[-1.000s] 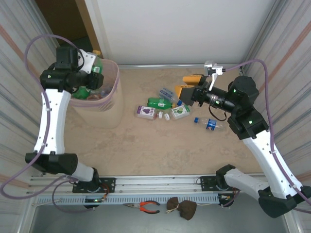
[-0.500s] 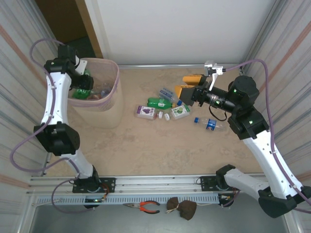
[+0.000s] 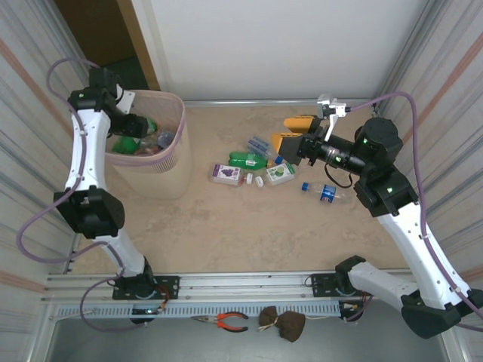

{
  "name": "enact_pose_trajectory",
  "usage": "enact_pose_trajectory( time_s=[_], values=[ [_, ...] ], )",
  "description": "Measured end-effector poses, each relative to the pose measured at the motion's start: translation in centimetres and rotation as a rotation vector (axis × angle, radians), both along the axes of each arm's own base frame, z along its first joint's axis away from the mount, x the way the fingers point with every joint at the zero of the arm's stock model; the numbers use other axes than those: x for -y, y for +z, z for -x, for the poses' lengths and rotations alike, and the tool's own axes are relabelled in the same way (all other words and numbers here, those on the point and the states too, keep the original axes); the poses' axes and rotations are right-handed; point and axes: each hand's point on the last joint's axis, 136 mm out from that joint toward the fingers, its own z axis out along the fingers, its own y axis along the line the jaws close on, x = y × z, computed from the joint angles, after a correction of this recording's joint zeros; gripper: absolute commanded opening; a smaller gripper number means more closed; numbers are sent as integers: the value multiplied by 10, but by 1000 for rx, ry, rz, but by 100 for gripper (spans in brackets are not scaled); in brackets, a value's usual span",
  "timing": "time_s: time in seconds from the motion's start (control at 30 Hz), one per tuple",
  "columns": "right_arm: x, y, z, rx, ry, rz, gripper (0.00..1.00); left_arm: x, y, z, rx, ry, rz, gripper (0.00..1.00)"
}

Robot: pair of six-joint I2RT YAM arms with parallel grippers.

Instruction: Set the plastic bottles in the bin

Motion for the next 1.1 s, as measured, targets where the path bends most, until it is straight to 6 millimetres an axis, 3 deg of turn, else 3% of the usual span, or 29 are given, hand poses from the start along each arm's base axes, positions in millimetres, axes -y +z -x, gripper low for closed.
enact_pose_trajectory(
  time_s=[0.1,0.33,0.77,1.1],
  values=[
    [1,-1,-1,-3,-8,2,82,3,14,3,39,-7,9,77],
    [2,-3,-3,-9,-20,6,81,8,34,11,92,-17,28,52],
    [2,-3,-3,-9,-20,7,81,31,28,31,78,-50,65,17],
    [2,-3,-4,-11,-24,8,81,26,14,10,60,-38,45,15]
  ],
)
